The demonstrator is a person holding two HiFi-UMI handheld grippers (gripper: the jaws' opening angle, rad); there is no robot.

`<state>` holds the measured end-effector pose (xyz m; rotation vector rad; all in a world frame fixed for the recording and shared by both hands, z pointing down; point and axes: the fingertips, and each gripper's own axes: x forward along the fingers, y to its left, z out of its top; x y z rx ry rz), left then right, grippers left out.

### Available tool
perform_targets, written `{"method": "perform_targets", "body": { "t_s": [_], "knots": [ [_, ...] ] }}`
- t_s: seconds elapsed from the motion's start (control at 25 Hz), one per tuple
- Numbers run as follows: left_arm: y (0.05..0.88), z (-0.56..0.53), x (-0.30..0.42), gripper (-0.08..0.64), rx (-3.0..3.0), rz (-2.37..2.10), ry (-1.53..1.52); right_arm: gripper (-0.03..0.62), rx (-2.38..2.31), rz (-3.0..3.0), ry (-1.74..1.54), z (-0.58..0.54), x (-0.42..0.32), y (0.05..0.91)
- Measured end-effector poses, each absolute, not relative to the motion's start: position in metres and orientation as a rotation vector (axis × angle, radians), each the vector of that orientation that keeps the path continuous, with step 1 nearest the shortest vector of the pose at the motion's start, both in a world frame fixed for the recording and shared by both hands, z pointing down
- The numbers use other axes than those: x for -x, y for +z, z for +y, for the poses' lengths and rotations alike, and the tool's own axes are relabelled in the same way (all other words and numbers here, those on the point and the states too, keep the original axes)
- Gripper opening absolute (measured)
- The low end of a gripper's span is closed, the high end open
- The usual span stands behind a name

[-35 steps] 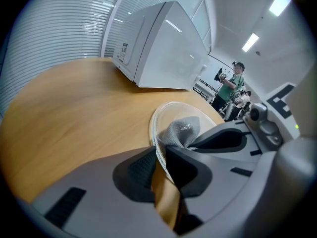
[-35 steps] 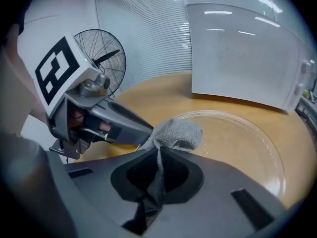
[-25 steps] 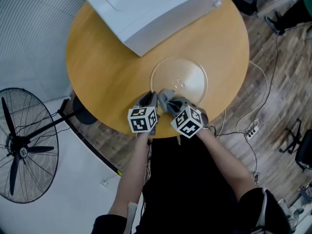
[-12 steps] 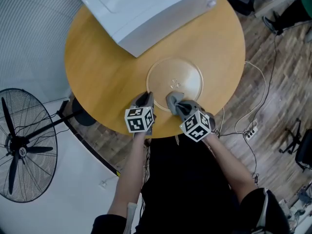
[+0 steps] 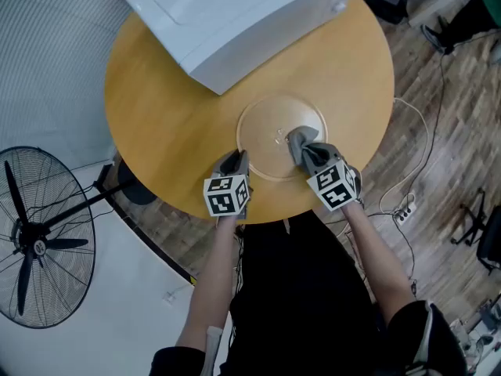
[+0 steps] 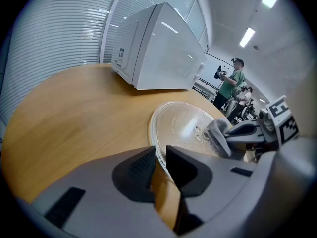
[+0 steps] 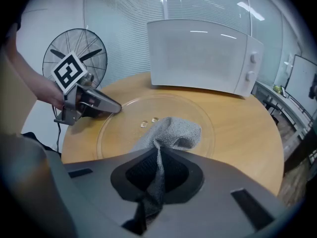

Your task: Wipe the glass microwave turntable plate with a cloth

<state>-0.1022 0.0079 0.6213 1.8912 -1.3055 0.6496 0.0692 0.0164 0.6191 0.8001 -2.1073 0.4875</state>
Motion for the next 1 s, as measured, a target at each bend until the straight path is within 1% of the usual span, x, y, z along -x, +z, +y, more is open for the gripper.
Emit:
{"method": "perform_targets", "body": {
  "t_s": [0.48, 0.76, 1.0],
  "knots": [
    [0.621, 0.008, 0.1, 0.063, -1.896, -1.29, 0.649, 0.021, -0.918, -2.077, 0.439, -0.057, -0.068, 0.615],
    [0.621, 0.007, 0.102, 0.063, -1.89, -1.273, 0.637, 0.021, -0.885, -2.098, 0.44, -0.082, -0.034, 0.618],
    [0.622, 0.007, 0.101, 0.063, -1.89, -1.272, 0.638, 0.021, -0.798, -2.147, 0.417, -0.077, 0.006, 0.62]
  ]
}}
